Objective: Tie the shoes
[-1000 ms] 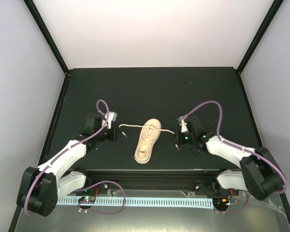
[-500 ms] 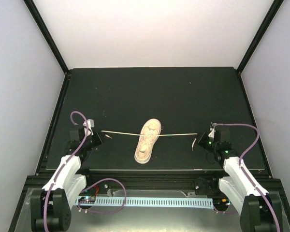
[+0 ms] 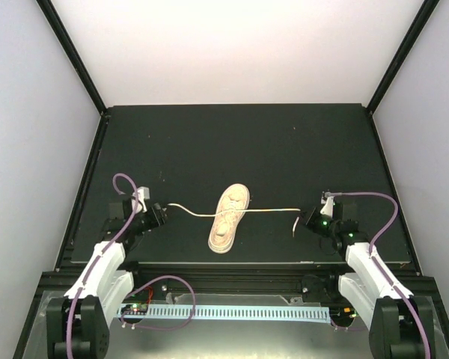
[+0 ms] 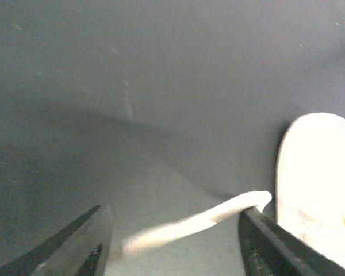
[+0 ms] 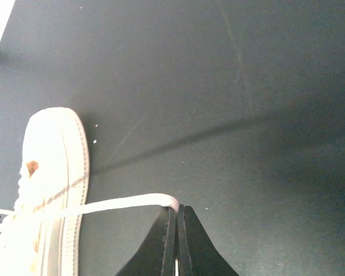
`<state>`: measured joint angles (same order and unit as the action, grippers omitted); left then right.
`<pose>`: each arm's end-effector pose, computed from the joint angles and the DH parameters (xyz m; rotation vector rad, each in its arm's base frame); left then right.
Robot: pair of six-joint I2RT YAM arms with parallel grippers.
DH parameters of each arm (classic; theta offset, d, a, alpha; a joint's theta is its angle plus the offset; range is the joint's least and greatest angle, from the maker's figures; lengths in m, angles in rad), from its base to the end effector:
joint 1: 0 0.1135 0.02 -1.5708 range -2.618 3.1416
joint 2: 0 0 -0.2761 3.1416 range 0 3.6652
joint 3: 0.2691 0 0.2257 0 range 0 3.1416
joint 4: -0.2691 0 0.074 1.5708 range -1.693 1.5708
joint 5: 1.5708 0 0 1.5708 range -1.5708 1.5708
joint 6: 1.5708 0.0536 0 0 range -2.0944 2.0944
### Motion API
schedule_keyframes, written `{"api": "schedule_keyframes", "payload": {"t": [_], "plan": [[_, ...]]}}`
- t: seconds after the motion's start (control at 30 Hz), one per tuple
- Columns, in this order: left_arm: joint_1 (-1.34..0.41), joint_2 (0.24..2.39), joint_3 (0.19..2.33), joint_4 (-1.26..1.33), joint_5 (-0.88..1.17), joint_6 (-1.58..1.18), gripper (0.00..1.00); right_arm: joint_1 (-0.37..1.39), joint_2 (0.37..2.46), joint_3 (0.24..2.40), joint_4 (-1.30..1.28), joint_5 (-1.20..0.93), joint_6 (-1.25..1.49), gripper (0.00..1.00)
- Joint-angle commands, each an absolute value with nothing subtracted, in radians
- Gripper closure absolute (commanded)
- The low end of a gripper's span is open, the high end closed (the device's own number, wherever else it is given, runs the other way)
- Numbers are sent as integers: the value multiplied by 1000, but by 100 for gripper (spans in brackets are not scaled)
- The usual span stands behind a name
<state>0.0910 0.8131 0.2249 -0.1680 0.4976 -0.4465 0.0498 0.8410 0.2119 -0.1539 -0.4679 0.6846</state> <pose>0.1344 -0.0134 0.1602 -0.3706 2.3029 -0.7567 0.1321 0.0308 0.1538 0.5273 2.3727 0.8989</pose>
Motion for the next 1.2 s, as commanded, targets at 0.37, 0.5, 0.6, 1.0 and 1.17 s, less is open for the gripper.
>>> {"api": "schedule_keyframes", "payload": {"t": [0.37, 0.5, 0.6, 1.0, 1.17], "plan": [[-393, 1037, 468, -179, 453, -246, 35, 43, 889, 294, -139, -590, 560, 98], [-515, 1163, 516, -125, 475, -196, 42, 42, 907, 300, -137, -603, 547, 98], [-548, 1239, 541, -90, 520, -178, 49, 43, 913, 304, -135, -610, 542, 98], [-556, 1348, 575, -36, 496, -145, 61, 42, 945, 314, -123, -637, 527, 98], [-557, 1384, 598, -33, 504, -124, 62, 42, 961, 319, -119, -646, 519, 98]]}}
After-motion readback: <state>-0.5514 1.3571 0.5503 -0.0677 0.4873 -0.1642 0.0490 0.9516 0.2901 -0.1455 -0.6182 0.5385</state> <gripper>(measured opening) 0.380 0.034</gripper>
